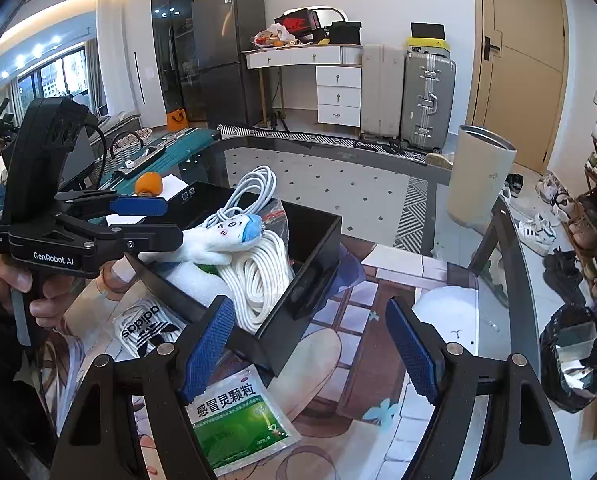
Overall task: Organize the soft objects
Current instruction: 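Lower the bubble wrap and doll into the box and open both grippers, then withdraw both tools toward the green packet and the adidas bag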
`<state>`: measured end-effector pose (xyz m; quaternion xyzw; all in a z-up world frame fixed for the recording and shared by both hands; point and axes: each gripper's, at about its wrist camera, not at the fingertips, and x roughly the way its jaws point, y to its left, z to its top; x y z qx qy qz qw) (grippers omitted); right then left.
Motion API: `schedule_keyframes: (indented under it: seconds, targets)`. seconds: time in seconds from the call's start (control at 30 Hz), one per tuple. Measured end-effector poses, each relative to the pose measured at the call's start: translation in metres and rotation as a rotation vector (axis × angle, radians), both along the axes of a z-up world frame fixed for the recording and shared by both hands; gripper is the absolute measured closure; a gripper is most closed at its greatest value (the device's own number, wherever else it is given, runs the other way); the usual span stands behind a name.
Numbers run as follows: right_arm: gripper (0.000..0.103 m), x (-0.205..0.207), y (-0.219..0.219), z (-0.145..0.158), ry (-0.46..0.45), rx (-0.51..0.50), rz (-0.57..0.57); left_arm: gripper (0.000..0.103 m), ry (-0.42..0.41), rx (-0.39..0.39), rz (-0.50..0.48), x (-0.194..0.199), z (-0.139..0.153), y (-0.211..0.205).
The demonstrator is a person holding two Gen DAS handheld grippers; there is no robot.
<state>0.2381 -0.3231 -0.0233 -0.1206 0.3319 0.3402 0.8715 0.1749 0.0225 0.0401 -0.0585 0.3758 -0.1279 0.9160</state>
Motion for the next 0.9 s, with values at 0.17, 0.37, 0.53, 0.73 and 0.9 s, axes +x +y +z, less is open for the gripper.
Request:
schedule_keyframes:
  seconds: [0.17, 0.37, 0.53, 0.73, 0.9]
  targets:
    - [0.018, -0.004, -0.007, -0.004, 0.014, 0.021, -0.017, 0.008, -0.018, -0.016, -0.010, -0.011, 0.001, -0.001]
    - [0.010, -0.019, -0.013, -0.014, 0.032, 0.034, -0.023, 0.000, -0.055, -0.006, 0.025, -0.037, 0.005, 0.000]
    - [0.004, -0.036, -0.012, -0.024, 0.043, 0.021, -0.011, 0.000, -0.055, 0.026, 0.065, -0.058, -0.005, 0.001]
    - [0.001, -0.054, -0.008, -0.038, 0.042, -0.015, 0.000, 0.000, -0.058, 0.085, 0.074, -0.077, -0.015, -0.010]
    - [0.001, -0.061, -0.001, -0.046, 0.066, -0.064, 0.045, 0.000, -0.068, 0.109, 0.057, -0.088, -0.019, -0.016]
